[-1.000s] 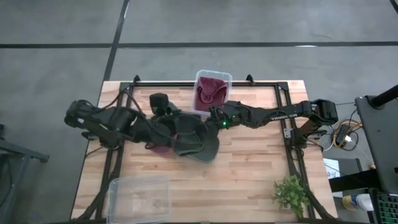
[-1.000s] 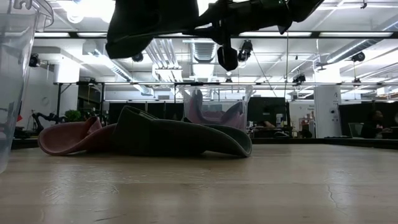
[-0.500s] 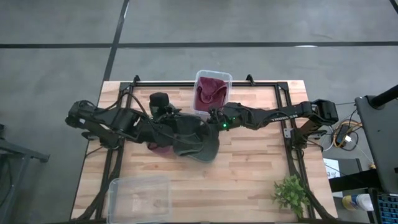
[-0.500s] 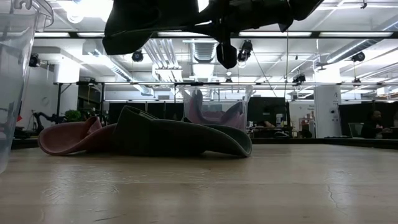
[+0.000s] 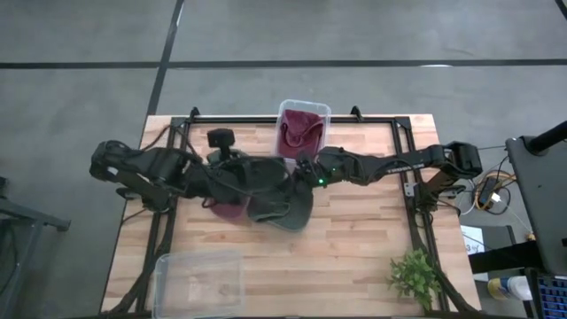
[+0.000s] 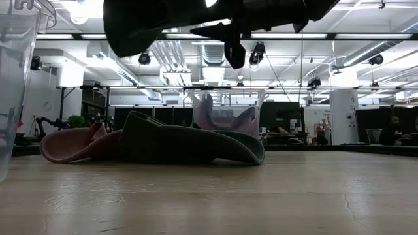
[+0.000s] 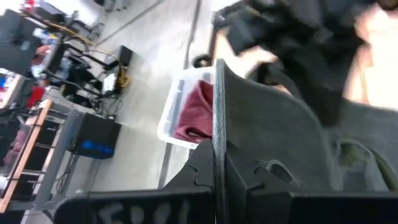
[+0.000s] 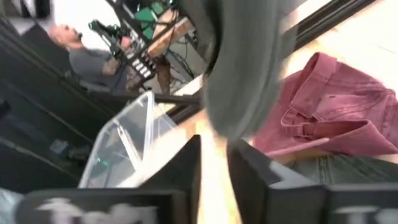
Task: Pick & Place hat
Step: Put the bottom black cap into the bottom transparent bin
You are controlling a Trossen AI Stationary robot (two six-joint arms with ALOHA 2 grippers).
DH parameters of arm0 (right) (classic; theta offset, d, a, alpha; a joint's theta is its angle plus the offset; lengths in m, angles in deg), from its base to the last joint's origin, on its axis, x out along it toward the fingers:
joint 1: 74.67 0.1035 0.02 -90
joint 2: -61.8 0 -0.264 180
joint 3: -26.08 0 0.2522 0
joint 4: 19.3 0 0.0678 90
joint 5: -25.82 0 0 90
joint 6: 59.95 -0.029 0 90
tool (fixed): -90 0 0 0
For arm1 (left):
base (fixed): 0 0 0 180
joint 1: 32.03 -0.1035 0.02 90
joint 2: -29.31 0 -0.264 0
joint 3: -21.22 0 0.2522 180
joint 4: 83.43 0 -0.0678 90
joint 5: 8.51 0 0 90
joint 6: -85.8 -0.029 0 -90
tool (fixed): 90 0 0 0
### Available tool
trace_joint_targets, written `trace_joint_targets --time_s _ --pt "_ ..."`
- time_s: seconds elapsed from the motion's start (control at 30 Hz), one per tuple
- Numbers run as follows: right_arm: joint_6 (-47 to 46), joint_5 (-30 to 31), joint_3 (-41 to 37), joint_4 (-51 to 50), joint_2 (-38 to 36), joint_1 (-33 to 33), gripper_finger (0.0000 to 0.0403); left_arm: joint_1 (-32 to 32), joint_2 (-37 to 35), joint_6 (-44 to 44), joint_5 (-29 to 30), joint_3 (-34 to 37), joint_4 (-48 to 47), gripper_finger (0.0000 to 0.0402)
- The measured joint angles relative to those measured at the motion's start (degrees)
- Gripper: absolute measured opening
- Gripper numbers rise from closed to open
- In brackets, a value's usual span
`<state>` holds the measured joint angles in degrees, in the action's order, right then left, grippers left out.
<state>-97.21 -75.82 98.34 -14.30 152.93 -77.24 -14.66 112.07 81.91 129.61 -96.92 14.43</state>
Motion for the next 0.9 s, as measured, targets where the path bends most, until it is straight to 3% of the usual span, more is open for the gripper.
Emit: trace_joint_targets --time_s 0.23,0.37,0.5,0.73,0.9 --pt "4.7 0.0 0.0 -1.3 0.0 -0.1 0.0183 0.0 -0.5 4.3 -1.8 -9.4 -10.5 0.0006" --pt "5.5 0.0 0.0 -3.5 0.0 -0.7 0.0219 -0.4 -0.6 14.1 -14.3 -17.5 -19.1 0.0006" --pt "7.3 0.0 0.0 -5.7 0.0 -1.5 0.0238 -0.3 -0.7 23.7 -25.9 -22.6 -21.5 0.0006" --pt "7.9 0.0 -0.2 -6.7 0.0 -1.7 0.0246 1.8 -1.7 34.5 -45.1 -21.2 -21.7 0.0006" --pt "7.9 -0.2 -0.3 -8.1 0.0 -1.7 0.0240 4.6 -1.4 41.6 -49.5 -15.4 -21.7 0.0006"
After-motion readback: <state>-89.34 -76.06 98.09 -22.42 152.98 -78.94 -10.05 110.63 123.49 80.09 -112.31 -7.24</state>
